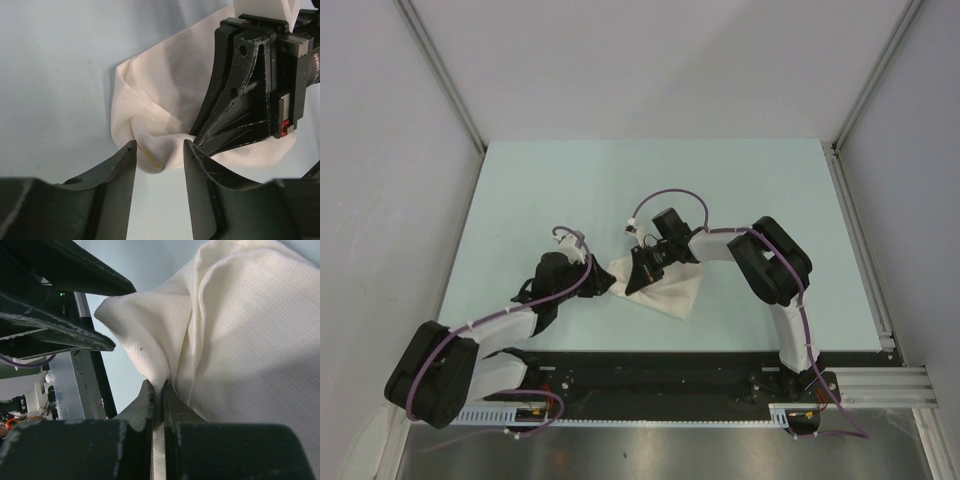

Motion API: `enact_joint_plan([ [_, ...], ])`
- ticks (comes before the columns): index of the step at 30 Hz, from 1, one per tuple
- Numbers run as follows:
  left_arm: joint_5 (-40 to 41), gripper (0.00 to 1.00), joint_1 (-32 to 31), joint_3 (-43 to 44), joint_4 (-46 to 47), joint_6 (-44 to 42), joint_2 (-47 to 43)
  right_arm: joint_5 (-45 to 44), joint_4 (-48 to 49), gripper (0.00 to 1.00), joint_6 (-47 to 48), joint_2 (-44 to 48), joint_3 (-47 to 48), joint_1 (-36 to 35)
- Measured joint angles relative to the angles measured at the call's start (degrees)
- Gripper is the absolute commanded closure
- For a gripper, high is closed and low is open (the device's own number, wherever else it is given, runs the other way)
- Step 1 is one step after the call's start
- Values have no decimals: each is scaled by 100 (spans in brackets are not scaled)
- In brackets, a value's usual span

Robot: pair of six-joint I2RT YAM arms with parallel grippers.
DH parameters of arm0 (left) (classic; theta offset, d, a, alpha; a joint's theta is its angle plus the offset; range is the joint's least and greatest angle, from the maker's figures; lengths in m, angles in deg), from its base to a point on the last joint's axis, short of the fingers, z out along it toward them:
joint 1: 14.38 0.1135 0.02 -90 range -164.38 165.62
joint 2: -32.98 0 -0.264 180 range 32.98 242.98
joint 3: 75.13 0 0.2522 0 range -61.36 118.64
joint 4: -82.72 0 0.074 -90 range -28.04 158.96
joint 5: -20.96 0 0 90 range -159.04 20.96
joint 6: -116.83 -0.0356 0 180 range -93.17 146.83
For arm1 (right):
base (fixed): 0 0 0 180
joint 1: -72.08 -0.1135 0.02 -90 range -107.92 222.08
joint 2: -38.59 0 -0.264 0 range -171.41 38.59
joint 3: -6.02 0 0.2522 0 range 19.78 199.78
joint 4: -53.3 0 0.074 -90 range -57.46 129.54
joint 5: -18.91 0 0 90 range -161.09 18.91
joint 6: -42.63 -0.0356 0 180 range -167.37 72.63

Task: Fold the napkin, place the utensils inside, and roll it up
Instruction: Roll the napkin with the utensil

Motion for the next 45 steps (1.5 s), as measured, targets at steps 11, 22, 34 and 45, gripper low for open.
enact_joint_plan([
  [11, -17, 85, -46, 151, 472, 11, 780, 66, -46, 97, -46, -46, 48, 52],
  [22, 61, 100, -92, 835, 149, 131, 1622, -260, -317, 35, -9, 310, -39, 52],
  [34, 55, 100, -92, 960, 153, 258, 1810, -2140, -1174, 27, 435, 2597, -1414, 120],
  [45, 22, 100, -92, 962, 175, 267, 1836, -4177, -1287, 27, 498, 3971, -2304, -883],
])
